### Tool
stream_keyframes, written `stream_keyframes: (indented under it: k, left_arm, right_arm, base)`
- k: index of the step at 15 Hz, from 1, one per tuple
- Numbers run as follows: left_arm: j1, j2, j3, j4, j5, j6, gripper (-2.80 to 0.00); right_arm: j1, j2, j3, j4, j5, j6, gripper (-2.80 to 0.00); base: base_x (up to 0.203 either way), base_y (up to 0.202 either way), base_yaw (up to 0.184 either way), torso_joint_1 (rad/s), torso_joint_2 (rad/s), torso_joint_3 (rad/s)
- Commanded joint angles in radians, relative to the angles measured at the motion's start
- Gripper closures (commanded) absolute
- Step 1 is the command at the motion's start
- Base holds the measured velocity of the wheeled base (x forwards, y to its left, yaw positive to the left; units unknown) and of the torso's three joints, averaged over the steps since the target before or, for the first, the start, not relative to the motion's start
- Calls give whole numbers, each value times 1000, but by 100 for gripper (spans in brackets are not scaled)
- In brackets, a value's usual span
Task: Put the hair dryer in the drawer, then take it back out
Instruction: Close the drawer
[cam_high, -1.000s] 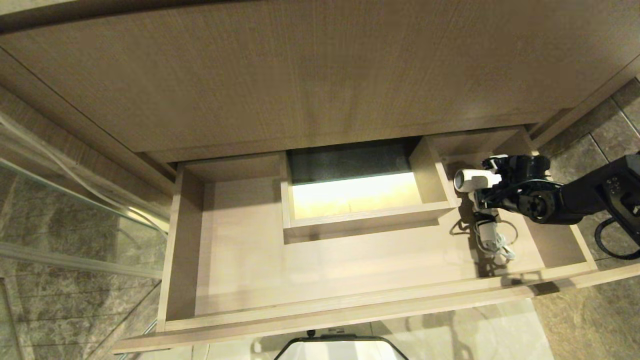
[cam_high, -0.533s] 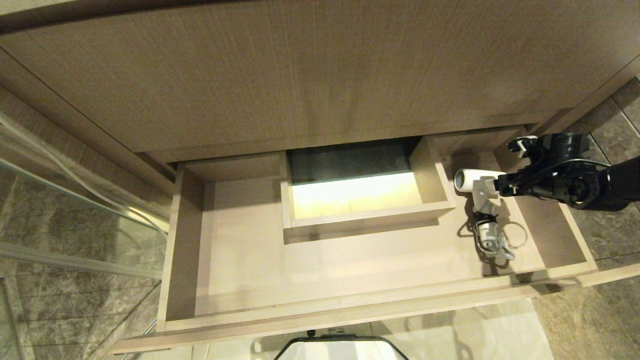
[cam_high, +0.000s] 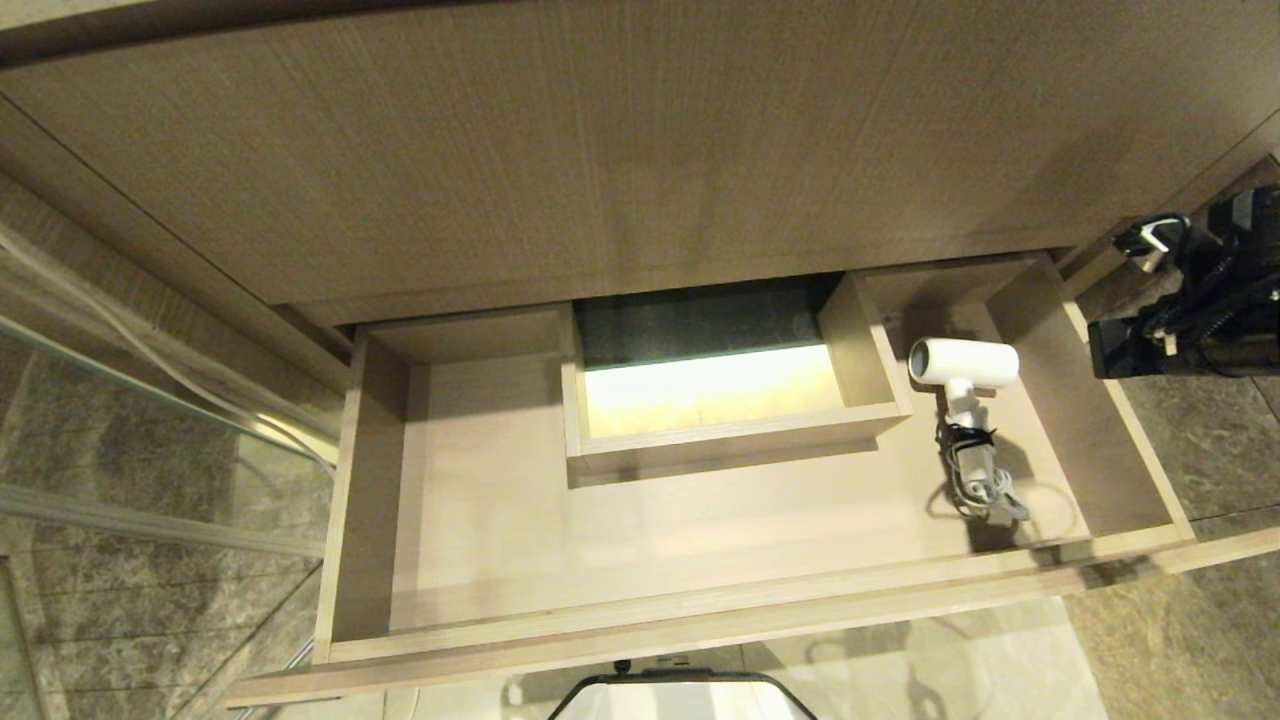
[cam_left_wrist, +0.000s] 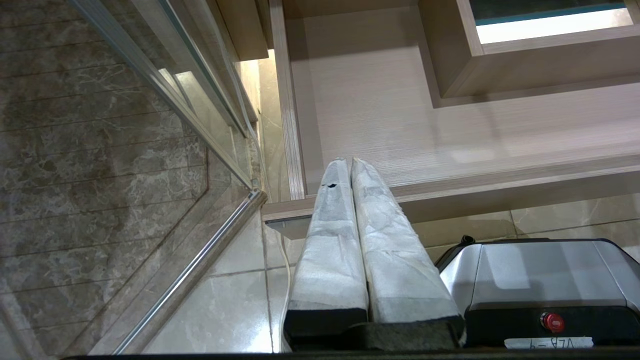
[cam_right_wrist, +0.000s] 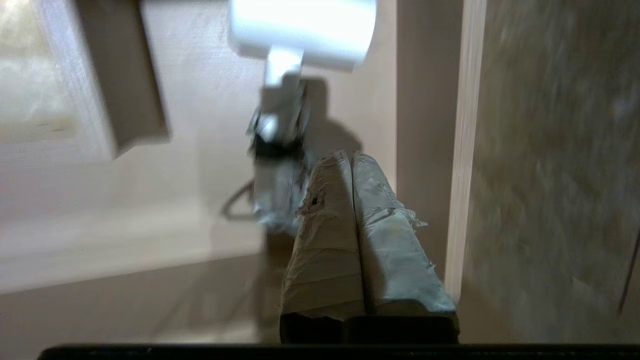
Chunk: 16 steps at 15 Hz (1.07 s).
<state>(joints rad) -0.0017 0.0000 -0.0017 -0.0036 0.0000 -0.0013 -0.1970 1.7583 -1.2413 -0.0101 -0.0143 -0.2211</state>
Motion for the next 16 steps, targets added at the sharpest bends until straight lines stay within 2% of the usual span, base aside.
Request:
stream_keyframes:
  k: [1, 5, 11, 16]
  left_arm:
    - [0, 0, 0, -1, 0, 0, 0]
    - [0, 1, 0, 1, 0, 0, 0]
    - [0, 0, 0, -1, 0, 0, 0]
    - [0, 2, 0, 1, 0, 0, 0]
  right_arm:
    - [1, -176, 121, 84, 2, -11, 0]
    - [-1, -345, 347, 214, -8, -77, 0]
    - [-1, -455, 622, 321, -34, -82, 0]
    - [-1, -411, 743, 268, -37, -77, 0]
  base:
    - [0, 0, 0, 0, 0, 0]
    - [0, 0, 0, 0, 0, 0]
    - [0, 0, 0, 0, 0, 0]
    - [0, 0, 0, 0, 0, 0]
